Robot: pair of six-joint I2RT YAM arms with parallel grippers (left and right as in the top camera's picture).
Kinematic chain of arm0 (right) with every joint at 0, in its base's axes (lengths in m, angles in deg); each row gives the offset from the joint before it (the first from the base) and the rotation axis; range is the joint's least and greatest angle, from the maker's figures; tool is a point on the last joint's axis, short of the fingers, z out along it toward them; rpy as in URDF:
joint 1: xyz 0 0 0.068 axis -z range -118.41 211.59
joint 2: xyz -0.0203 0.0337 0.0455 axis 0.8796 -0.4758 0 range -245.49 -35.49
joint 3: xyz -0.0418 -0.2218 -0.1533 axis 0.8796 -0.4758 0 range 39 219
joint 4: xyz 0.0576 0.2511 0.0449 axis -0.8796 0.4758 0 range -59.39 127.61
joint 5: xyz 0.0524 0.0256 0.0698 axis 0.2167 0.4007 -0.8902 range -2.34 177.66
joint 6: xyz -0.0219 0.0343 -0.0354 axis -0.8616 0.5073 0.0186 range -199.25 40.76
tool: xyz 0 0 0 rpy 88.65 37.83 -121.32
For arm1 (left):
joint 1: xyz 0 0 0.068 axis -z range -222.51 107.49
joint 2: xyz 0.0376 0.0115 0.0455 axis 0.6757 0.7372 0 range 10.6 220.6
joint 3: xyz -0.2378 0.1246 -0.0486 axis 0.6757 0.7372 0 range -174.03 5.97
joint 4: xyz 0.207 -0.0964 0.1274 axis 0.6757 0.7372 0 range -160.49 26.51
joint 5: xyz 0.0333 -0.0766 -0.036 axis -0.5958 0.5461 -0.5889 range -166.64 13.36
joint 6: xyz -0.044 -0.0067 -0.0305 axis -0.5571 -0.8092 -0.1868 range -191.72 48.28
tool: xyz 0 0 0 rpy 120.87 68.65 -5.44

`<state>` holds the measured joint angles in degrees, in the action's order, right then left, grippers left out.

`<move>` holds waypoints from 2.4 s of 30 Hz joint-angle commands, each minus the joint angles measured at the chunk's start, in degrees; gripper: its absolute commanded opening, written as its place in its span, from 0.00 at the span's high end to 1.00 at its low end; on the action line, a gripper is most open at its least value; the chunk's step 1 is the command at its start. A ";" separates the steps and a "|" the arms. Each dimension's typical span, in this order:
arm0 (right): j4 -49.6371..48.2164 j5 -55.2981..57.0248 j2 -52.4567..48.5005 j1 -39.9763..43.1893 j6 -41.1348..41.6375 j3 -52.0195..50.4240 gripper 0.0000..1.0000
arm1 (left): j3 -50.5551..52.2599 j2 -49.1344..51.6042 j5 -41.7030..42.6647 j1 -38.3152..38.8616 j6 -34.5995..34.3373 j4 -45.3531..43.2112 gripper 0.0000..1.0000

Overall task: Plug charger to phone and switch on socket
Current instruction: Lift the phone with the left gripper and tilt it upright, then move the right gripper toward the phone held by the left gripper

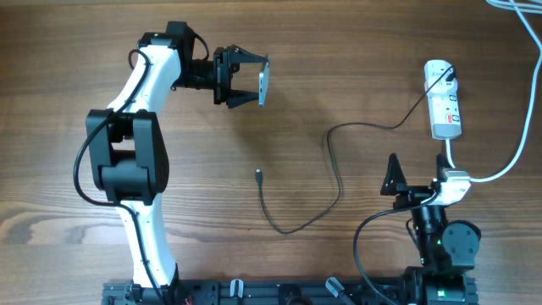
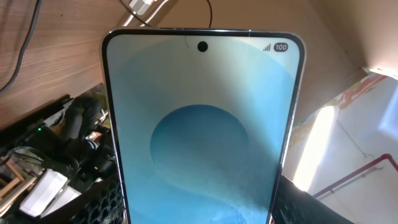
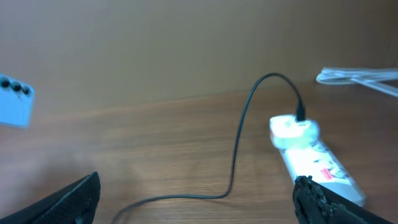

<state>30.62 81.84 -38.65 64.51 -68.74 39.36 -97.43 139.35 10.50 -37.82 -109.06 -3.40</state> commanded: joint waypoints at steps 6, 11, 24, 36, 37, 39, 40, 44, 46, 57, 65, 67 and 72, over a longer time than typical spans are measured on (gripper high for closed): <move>-0.55 -2.10 0.09 -0.11 63.08 -0.04 0.00 | 0.26 -2.67 3.19 -0.42 -1.07 0.24 0.28; -1.05 -4.96 0.09 -0.11 103.10 -0.07 0.00 | 0.26 -2.67 3.19 -0.42 -1.07 0.22 0.29; -21.75 -18.18 -1.18 -0.11 59.58 6.14 0.00 | 0.26 -2.67 3.19 -0.42 -0.81 0.22 0.29; 29.49 -33.07 -36.70 -0.11 20.02 50.56 0.00 | 0.26 -2.67 3.06 -0.42 -0.61 0.22 0.30; 31.06 -33.27 -39.63 -0.11 22.36 52.41 0.00 | 0.26 -2.67 3.06 -0.42 -0.61 0.22 0.30; 29.77 -33.62 -44.26 -0.13 30.60 53.33 0.00 | 0.26 -2.67 3.06 -0.42 -0.59 0.20 0.30; 32.89 -37.99 -47.15 -0.13 34.69 53.31 0.00 | 0.26 -2.67 3.04 -0.42 -0.59 0.20 0.30; 26.51 -60.74 -56.43 -0.66 24.24 53.31 0.00 | 0.26 -2.67 3.06 -0.42 -0.44 0.20 0.30; 23.71 -64.15 -58.80 -2.01 22.51 53.33 0.00 | 0.26 -2.67 3.04 -0.42 -0.44 0.20 0.30; 55.87 -6.45 -66.20 -28.48 14.73 81.13 0.01 | 0.26 -2.67 2.01 -0.42 -0.44 -0.20 0.29; 71.63 -5.57 -83.56 -32.50 20.76 100.78 0.00 | 0.26 -2.67 0.26 -0.42 -0.46 -0.15 0.30; 66.77 -12.94 -84.30 -32.63 18.86 100.78 0.01 | 0.26 -2.67 0.24 -0.42 -0.44 -0.15 0.30; 62.16 -3.61 -85.07 -39.30 18.49 100.78 0.02 | 0.26 -2.67 -2.80 -0.42 -0.68 -0.13 0.30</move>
<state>92.69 72.70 -123.56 28.99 -51.69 138.92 -97.36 139.28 8.53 -37.82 -109.59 -3.62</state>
